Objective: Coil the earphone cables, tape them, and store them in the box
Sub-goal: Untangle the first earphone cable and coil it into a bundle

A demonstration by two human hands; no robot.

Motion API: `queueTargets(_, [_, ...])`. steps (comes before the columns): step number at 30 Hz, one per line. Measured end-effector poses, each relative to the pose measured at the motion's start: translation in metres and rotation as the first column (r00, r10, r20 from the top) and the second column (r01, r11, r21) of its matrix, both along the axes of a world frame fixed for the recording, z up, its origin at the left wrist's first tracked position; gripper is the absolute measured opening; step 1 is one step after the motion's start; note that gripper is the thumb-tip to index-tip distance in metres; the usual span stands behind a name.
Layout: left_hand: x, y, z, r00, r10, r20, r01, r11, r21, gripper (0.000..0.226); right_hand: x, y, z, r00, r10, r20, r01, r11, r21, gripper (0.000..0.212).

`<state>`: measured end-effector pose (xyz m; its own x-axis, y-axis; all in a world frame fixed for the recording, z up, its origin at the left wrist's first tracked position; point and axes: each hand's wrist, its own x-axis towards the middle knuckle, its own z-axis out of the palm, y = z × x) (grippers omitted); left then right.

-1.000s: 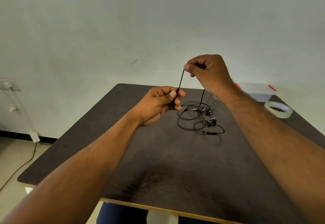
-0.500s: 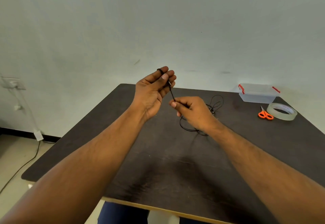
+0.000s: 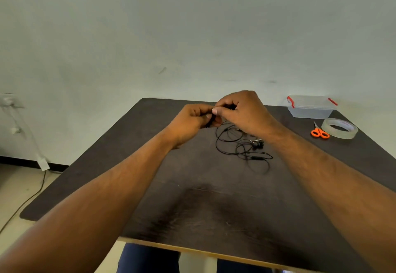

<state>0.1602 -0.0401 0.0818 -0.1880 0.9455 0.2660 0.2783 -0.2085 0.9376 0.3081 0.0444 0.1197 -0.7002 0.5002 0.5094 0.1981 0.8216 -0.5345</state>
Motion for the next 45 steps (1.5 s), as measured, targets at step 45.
queueTargets(45, [0.007, -0.023, 0.015, 0.891, -0.290, 0.350, 0.303, 0.953, 0.018, 0.062, -0.003, 0.033, 0.025, 0.972, 0.076, -0.223, -0.131, 0.962, -0.241, 0.023])
